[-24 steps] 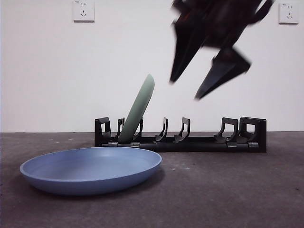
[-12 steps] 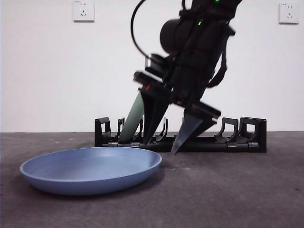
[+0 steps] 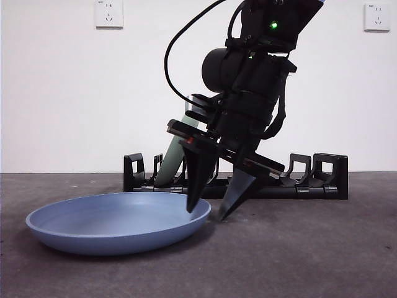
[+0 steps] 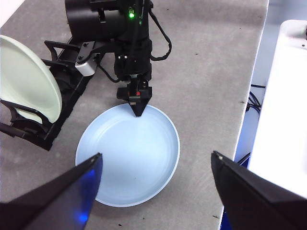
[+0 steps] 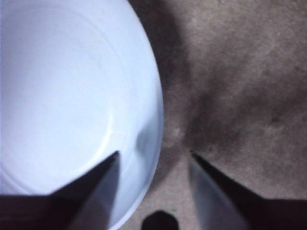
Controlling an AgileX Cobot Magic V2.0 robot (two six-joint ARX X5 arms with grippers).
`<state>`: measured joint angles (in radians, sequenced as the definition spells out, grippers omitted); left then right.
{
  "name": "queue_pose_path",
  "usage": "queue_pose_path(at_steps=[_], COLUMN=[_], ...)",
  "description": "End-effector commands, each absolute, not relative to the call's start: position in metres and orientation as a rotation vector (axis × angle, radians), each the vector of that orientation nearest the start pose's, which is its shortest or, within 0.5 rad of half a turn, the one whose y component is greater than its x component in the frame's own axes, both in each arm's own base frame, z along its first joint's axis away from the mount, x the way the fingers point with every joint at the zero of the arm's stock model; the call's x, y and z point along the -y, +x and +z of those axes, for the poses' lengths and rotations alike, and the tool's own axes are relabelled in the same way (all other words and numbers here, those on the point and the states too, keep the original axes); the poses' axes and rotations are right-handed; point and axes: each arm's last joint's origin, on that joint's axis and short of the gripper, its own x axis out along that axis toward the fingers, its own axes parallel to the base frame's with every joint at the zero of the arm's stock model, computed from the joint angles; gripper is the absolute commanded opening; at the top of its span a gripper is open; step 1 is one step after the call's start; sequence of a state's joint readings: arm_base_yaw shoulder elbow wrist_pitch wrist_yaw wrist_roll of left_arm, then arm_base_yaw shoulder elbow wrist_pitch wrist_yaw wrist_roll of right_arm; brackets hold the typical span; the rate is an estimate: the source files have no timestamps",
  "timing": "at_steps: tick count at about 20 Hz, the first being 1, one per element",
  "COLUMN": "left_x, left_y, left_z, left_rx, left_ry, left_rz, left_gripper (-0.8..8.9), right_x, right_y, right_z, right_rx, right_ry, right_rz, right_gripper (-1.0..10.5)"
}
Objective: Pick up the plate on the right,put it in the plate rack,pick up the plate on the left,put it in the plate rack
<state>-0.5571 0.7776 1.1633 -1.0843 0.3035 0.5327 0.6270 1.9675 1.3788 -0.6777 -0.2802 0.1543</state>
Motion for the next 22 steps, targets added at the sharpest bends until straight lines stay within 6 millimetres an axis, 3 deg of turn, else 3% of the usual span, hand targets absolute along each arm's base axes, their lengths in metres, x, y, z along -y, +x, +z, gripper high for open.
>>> queue_pose_path(at_steps=[1,4,6,11,13,16,22], left_x=[0.067,0.07,0.074,0.089,0.096,0.11,0.144], left_y=[0.089,0.09,0.092,0.095,0.094,0.093,0.089], left_z=[0.375,0.373,0.371,0.365,0.362,0.357,0.345], left_rx=[-0.47,-0.486,-0.497,-0.53,-0.532,-0.531,-0.476], left_ry=[0.588,0.607,0.618,0.716,0.787,0.878,1.156], left_rz=[-1.009,-1.018,-1.042,-1.091,-1.119,-1.165,-1.221], left_gripper=[3.86,3.86,3.86,3.86,3.86,3.86,3.86], right_x=[-0.235,-0.235,-0.235,-0.233,-0.229,-0.216,-0.166], right_y=[0.309,0.309,0.309,0.307,0.302,0.294,0.262], right_z=[0.163,0.163,0.163,0.17,0.186,0.226,0.301], right_rx=[-1.354,-1.359,-1.357,-1.354,-1.336,-1.254,-1.144], right_ry=[-0.097,-0.088,-0.088,-0.077,-0.074,-0.05,-0.006], right_rz=[0.667,0.649,0.649,0.659,0.67,0.684,0.681], right_gripper=[0.9,0.9,-0.2,-0.1,-0.1,-0.1,-0.1])
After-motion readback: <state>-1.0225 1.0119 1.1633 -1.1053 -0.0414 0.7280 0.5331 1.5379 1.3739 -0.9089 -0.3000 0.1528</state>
